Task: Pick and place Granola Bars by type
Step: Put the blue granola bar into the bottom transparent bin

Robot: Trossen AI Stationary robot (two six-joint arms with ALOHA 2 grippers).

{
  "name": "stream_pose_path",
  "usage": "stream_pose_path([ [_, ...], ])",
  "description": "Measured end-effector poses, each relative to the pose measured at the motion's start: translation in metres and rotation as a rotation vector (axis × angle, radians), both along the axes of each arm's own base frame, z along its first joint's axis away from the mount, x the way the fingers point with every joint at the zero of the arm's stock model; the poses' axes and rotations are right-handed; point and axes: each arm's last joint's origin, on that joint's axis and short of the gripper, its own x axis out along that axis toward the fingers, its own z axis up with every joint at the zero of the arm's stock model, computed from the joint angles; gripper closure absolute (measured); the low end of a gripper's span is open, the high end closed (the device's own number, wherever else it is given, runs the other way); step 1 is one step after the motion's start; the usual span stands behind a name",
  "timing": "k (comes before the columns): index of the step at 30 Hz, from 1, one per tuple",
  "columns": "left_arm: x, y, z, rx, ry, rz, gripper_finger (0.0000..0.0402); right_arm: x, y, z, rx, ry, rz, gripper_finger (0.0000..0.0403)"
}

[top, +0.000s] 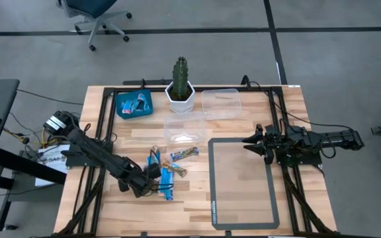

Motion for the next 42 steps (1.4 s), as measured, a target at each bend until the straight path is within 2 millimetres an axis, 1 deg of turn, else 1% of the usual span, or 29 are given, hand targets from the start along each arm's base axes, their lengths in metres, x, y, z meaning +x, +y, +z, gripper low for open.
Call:
stream_pose_path([
  [5, -0.002, 0.000, -0.001, 0.047, -0.074, -0.046, 0.0230, 0.000, 0.000, 0.000, 0.000, 0.000, 0.000, 0.0260],
  [11, -0.004, 0.001, -0.004, 0.036, -0.108, -0.062, 0.0236, 0.000, 0.000, 0.000, 0.000, 0.000, 0.000, 0.0260],
  [15, -0.005, 0.002, -0.010, 0.019, -0.125, -0.061, 0.0261, 0.000, 0.000, 0.000, 0.000, 0.000, 0.000, 0.0261],
  [18, -0.006, 0.002, -0.013, 0.015, -0.130, -0.058, 0.0287, 0.000, 0.000, 0.000, 0.000, 0.000, 0.000, 0.0260],
  [22, -0.007, 0.003, -0.013, 0.012, -0.130, -0.040, 0.0325, 0.000, 0.000, 0.000, 0.000, 0.000, 0.000, 0.0259],
  [26, -0.009, 0.004, -0.007, -0.001, -0.144, -0.021, 0.0356, 0.000, 0.000, 0.000, 0.000, 0.001, 0.000, 0.0261],
  [31, -0.015, 0.008, 0.001, -0.007, -0.132, 0.018, 0.0381, 0.000, 0.000, 0.000, 0.000, 0.000, 0.000, 0.0260],
  [37, -0.025, 0.014, 0.019, -0.071, -0.159, 0.142, 0.0388, 0.000, 0.000, 0.000, 0.000, 0.000, 0.000, 0.0261],
  [42, -0.034, 0.024, 0.041, -0.184, -0.216, 0.320, 0.0388, 0.000, 0.000, 0.000, 0.000, 0.000, 0.000, 0.0261],
])
